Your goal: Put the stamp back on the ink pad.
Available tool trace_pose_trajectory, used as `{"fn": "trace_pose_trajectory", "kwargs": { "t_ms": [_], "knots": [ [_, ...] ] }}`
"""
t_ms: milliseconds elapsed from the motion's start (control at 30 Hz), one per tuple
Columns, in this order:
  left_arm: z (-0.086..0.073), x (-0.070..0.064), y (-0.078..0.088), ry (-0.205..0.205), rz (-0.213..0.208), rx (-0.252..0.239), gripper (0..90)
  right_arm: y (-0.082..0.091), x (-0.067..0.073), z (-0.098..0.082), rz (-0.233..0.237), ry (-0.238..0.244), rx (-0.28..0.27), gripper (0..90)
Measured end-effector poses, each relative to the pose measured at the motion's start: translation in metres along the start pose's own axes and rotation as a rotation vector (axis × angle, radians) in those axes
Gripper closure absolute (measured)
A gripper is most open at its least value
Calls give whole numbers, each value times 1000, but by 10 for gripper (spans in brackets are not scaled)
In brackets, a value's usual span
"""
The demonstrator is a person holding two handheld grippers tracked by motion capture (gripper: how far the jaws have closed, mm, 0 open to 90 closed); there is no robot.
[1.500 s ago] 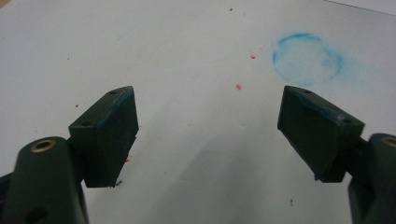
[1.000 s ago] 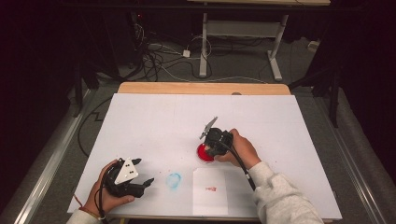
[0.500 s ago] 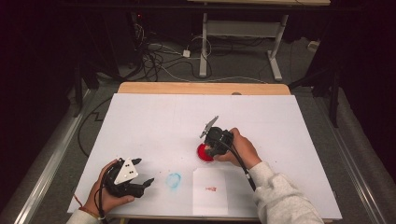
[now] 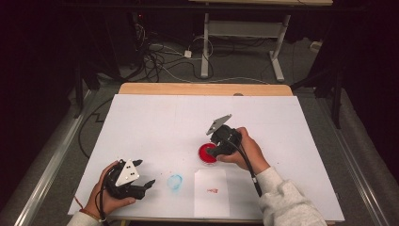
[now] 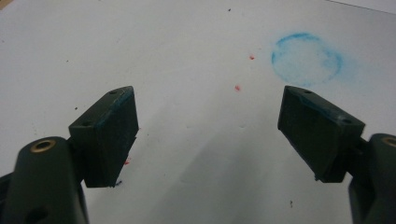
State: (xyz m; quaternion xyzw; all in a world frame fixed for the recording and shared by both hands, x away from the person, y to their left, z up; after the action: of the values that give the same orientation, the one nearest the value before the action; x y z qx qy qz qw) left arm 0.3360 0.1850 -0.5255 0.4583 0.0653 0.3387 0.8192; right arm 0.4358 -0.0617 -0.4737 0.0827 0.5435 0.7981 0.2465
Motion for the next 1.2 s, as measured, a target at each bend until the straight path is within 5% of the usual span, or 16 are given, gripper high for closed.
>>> {"fn": "trace_pose_trajectory", "kwargs": {
  "t_ms": [433,667,1200],
  "knots": [
    [0,0,0,1,7,5,198,23,0,-3,-25,-55,-183,370],
    [0,0,0,2,8,5,198,27,2,-7,-56,-67,-215,311],
    [1,2,3,-6,21,-10,198,59,2,-16,-187,-84,-386,176]
  ]
}}
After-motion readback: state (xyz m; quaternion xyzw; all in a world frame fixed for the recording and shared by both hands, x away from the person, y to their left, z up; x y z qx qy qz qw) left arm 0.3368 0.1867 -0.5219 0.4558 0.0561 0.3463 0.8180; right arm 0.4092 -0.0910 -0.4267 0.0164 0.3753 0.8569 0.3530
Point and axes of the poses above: each handheld gripper's, and its own axes: y roughly backward along the jaws, z roughly out of its top, x roughly to its left, the point moved 9 cm from there along -y, roughly forward along the jaws, and after that the axes turned 11 degrees about x, right-handed, at the moved point
